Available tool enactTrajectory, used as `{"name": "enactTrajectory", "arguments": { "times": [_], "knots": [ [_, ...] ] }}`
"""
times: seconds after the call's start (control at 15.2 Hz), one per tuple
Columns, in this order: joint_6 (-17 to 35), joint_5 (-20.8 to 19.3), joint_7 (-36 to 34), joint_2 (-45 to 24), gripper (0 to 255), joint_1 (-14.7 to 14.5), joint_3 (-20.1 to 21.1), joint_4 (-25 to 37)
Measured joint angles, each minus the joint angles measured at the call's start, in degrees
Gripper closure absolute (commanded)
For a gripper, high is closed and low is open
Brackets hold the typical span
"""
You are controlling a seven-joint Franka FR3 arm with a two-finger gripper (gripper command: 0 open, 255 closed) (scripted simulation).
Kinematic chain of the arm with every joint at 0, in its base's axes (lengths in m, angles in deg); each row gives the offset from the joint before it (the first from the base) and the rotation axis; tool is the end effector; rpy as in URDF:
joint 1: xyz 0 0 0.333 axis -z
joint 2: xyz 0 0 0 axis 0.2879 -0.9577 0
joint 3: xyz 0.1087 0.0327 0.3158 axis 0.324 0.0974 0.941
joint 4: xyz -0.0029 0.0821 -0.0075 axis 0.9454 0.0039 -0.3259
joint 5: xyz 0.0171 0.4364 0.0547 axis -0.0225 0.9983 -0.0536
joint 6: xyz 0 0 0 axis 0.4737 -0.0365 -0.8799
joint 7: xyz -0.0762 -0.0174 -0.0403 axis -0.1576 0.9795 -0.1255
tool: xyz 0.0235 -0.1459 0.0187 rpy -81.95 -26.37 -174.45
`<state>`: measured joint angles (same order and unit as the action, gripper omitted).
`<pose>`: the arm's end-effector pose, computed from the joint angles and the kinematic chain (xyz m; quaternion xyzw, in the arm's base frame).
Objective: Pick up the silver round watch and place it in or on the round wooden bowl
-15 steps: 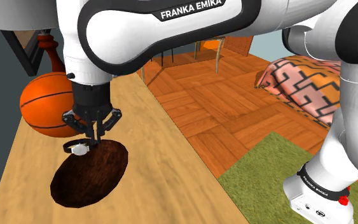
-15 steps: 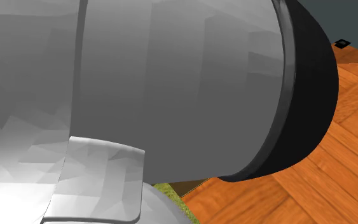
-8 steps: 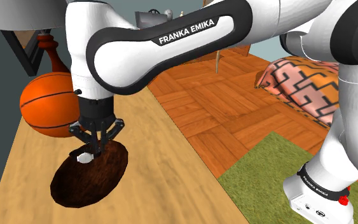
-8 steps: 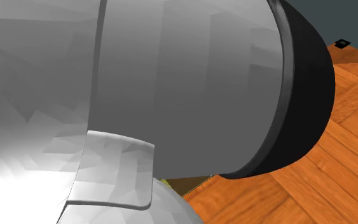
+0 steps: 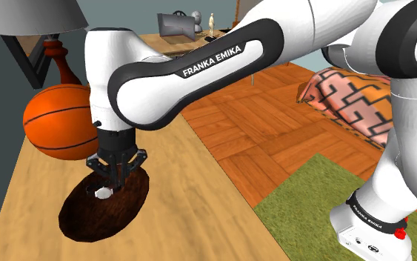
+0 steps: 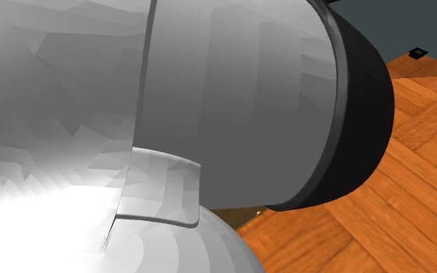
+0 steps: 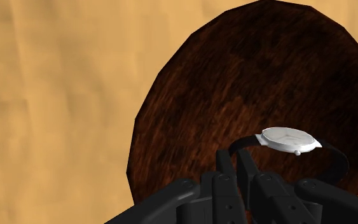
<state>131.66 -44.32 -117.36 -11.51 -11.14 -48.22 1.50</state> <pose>0.4904 0.5908 0.3454 -0.9861 0.1100 0.0484 0.1148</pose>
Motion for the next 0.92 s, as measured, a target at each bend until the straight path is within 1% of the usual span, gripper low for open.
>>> {"name": "enactTrajectory", "arguments": {
  "times": [0.26, 0.33, 0.73, 0.92],
  "knots": [
    [0.1, 0.0, 0.0, 0.0, 255, 0.0, 0.0, -0.1],
    [0.1, 0.0, 0.0, 0.0, 0, 0.0, 0.0, -0.1],
    [0.1, 0.0, 0.0, 0.0, 0, 0.0, 0.0, -0.1],
    [-2.9, 0.5, 0.3, 1.4, 0, 0.6, 0.3, 1.5]
  ]
}}
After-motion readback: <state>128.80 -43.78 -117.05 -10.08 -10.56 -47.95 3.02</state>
